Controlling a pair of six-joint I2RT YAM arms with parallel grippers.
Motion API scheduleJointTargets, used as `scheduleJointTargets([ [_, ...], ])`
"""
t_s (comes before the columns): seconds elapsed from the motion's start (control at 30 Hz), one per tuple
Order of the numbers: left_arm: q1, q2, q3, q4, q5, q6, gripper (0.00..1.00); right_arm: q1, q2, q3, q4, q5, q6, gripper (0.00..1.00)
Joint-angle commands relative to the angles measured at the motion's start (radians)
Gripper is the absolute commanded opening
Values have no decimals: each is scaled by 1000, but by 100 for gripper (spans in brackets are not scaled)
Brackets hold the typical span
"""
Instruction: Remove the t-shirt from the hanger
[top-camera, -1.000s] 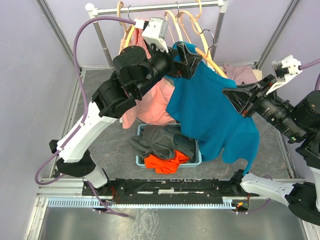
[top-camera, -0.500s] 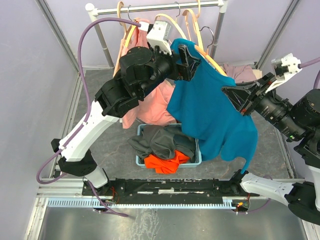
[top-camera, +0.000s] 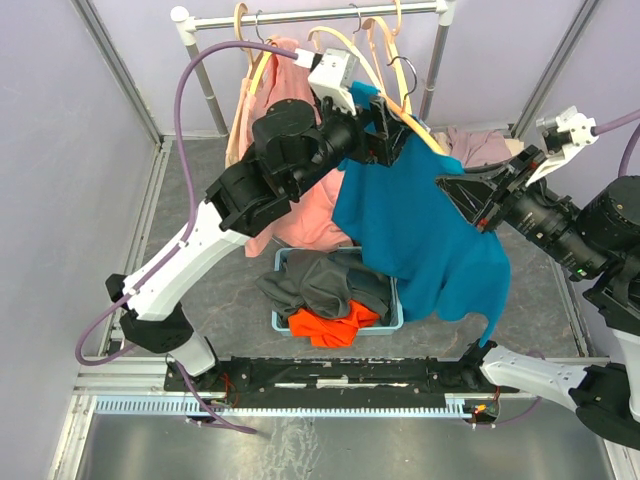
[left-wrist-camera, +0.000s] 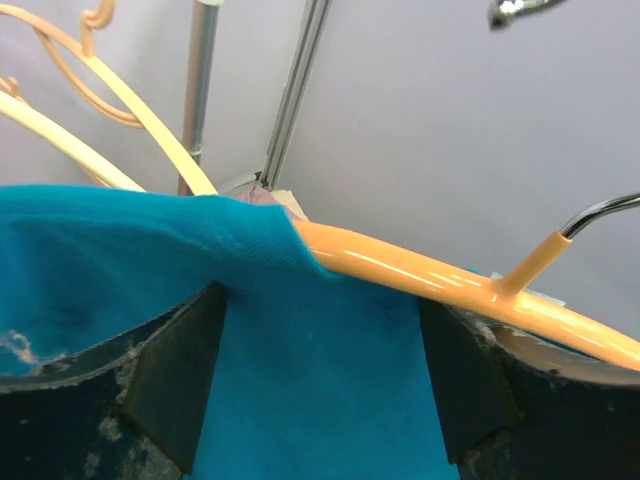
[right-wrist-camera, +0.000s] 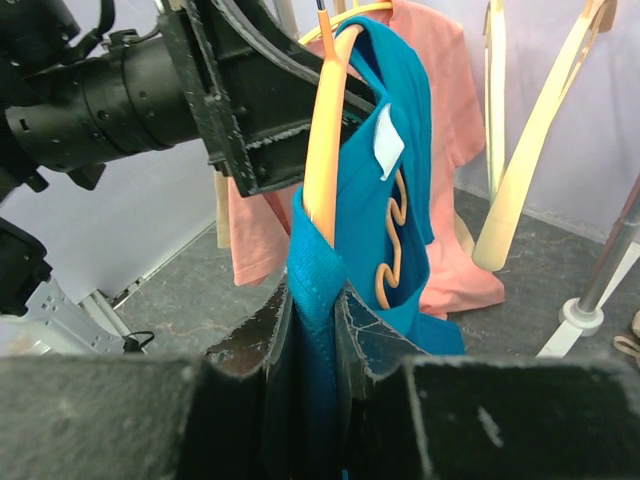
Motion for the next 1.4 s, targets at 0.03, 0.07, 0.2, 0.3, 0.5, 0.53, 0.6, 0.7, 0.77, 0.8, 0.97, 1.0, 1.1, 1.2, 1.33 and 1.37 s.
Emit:
scheduleJointTargets([
  [0.03,2,-31,-35,113,41,86,72,6,-16,-2,134,-64,34,1],
  [0.07,2,-36,-43,123,39,92,63,6,-19,-4,133,-66,36,1],
  [0.2,3,-62,-89,179,37,109,16,6,-28,-16,131,-49,44,1],
  [0.3,2,-71,-98,181,41,121,3,6,-37,-27,131,-13,48,1],
  [0.5,2,-117,-141,192,77,106,3,6,-40,-31,121,92,53,1],
  [0.53,2,-123,-144,192,88,103,3,6,-39,-31,123,103,54,1],
  [0.6,0,-131,-149,192,123,99,3,6,-35,-32,128,116,56,1],
  [0.7,0,-132,-142,193,191,96,3,6,-24,-31,143,122,54,1],
  [0.77,0,-125,-133,188,241,94,3,6,-17,-32,154,127,53,1],
  [0.8,-1,-121,-127,182,265,90,3,6,-13,-33,161,129,51,1],
  [0.97,-13,-95,-96,155,352,75,3,6,0,-47,209,146,41,1],
  [1.0,-15,-93,-93,151,365,72,3,6,1,-51,217,150,39,1],
  [1.1,-20,-93,-89,137,374,69,3,6,-3,-64,243,157,30,1],
  [1.2,-21,-98,-94,121,349,71,3,6,-21,-95,281,166,21,1],
  [1.33,-20,-102,-81,90,291,79,3,6,-35,-120,298,171,11,1],
  [1.37,-21,-105,-79,82,269,78,8,6,-35,-122,296,171,8,1],
])
